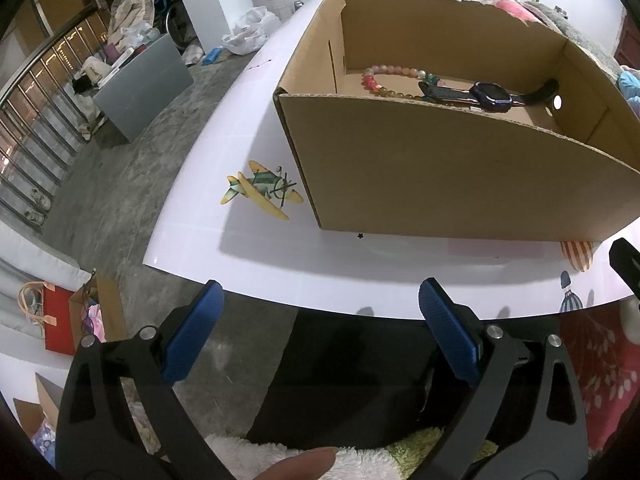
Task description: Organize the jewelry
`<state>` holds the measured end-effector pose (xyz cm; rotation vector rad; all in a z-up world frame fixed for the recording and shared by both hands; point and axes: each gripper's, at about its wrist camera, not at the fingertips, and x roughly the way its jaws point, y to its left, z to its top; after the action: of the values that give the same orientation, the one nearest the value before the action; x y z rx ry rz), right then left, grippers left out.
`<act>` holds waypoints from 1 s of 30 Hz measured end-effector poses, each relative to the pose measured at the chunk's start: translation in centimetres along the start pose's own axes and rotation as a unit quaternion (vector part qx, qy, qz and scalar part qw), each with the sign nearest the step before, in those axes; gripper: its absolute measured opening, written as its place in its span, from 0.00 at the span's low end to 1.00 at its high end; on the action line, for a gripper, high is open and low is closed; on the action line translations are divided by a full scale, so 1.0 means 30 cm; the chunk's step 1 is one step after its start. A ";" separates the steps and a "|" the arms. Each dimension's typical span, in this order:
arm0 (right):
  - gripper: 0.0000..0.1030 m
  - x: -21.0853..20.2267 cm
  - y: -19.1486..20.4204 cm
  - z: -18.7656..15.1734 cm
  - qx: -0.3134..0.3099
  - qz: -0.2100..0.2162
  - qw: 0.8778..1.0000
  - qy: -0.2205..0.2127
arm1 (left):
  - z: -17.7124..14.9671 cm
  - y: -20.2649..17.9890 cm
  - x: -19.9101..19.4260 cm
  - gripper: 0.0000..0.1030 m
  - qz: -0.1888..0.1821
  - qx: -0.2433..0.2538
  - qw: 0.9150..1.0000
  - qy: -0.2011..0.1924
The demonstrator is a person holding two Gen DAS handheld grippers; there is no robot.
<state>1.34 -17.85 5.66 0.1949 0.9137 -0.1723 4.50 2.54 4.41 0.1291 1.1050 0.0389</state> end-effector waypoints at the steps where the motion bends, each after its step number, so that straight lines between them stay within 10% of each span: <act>1: 0.93 0.001 -0.002 0.000 0.000 0.000 1.000 0.000 | 0.000 0.000 0.000 0.92 0.000 0.000 1.000 0.000; 30: 0.93 0.001 0.001 0.001 -0.002 0.001 1.000 0.000 | -0.004 -0.001 -0.028 0.92 -0.009 0.000 1.000 -0.026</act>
<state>1.41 -17.82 5.66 0.1924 0.9143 -0.1684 4.01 2.44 5.11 0.1193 1.0543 0.0194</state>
